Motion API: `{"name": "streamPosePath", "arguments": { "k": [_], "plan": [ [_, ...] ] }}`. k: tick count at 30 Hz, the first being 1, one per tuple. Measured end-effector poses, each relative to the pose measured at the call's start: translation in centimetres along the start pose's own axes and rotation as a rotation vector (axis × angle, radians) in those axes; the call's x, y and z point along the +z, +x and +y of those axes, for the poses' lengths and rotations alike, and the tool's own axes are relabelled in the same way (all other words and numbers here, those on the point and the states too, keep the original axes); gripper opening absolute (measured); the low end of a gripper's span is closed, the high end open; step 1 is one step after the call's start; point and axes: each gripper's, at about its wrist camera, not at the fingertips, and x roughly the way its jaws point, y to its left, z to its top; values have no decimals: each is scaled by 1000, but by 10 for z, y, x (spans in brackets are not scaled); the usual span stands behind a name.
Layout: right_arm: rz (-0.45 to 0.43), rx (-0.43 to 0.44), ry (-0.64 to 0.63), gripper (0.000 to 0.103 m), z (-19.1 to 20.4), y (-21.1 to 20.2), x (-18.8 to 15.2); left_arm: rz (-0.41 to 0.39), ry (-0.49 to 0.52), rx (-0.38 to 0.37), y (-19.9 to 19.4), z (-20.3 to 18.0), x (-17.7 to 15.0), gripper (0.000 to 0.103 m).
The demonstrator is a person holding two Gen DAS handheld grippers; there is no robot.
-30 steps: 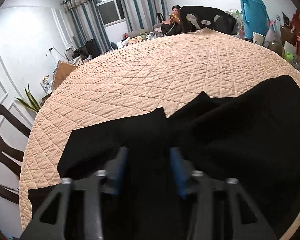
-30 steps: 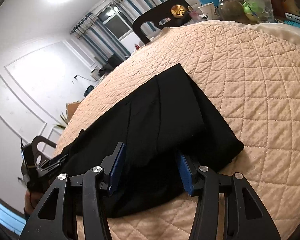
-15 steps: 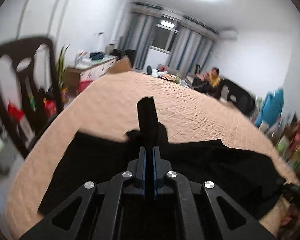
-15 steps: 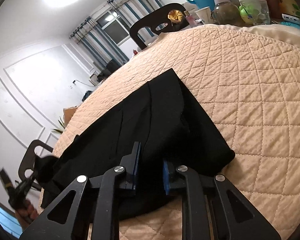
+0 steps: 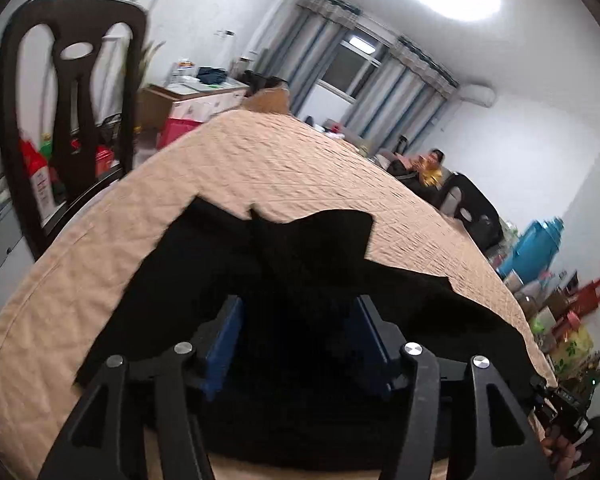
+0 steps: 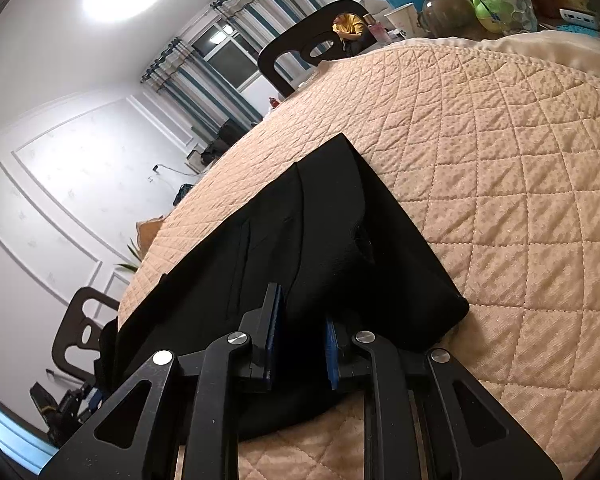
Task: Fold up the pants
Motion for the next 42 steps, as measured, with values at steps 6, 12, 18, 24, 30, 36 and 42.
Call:
{"name": "streamPosePath", "arguments": {
  "k": [6, 12, 18, 24, 30, 36, 42],
  "plan": [
    [2, 2, -1, 19, 1, 2, 1, 100, 23, 51, 35, -10, 14, 46],
    [-5, -8, -12, 18, 4, 1, 2, -4, -7, 61, 16, -14, 12, 11],
    [-55, 31, -21, 14, 10, -14, 6, -130, -135, 58, -34, 15, -6, 8],
    [-48, 24, -7, 13, 5, -16, 6, -58, -173, 91, -17, 36, -22, 8],
    [-61, 95, 13, 12, 12, -27, 19, -106, -121, 59, -37, 20, 2, 8],
    [-118, 108, -28, 10, 23, -56, 24, -99, -115, 64, -41, 20, -2, 8],
    [-10, 15, 95, 10, -28, -29, -2, -5, -195, 107, -25, 48, -26, 12]
  ]
}}
